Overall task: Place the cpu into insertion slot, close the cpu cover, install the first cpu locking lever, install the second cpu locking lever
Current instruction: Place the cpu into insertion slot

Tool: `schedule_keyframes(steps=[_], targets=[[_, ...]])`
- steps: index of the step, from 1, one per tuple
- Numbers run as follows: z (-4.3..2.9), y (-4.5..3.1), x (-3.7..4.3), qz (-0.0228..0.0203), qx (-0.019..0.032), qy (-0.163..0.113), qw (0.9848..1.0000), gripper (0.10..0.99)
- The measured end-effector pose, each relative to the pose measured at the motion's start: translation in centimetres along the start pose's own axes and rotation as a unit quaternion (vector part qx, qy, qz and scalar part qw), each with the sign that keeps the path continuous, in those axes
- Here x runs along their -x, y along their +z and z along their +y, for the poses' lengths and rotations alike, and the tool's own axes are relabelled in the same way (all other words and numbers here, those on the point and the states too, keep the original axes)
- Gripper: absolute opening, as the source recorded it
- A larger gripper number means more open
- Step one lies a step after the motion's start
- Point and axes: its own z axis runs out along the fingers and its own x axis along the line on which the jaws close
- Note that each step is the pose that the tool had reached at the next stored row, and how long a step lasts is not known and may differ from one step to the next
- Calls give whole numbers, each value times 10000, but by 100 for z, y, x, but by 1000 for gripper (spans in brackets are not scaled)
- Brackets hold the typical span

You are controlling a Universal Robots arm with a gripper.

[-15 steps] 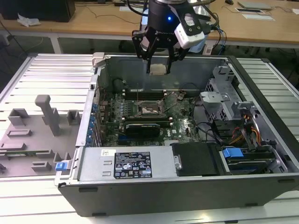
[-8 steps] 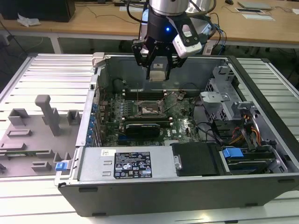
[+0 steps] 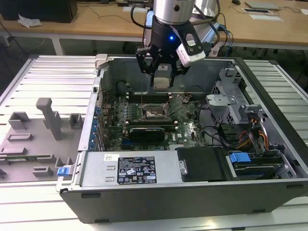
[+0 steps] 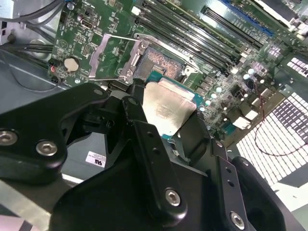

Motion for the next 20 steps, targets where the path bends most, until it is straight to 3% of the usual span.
schedule_keyframes(steps=[2,6,9,13,15,17,18,20], targets=[[5,67,0,0,0,-1,10000,541],[3,118,0,-13,3,145,9999,541],[2,135,1,-47,7,529,9986,541],[1,149,1,-88,16,973,9952,541],[0,157,1,-109,19,1210,9926,541],[-1,169,1,-140,24,1549,9878,541],[-1,172,2,-147,26,1632,9865,541],[-2,180,2,-169,29,1864,9823,541]])
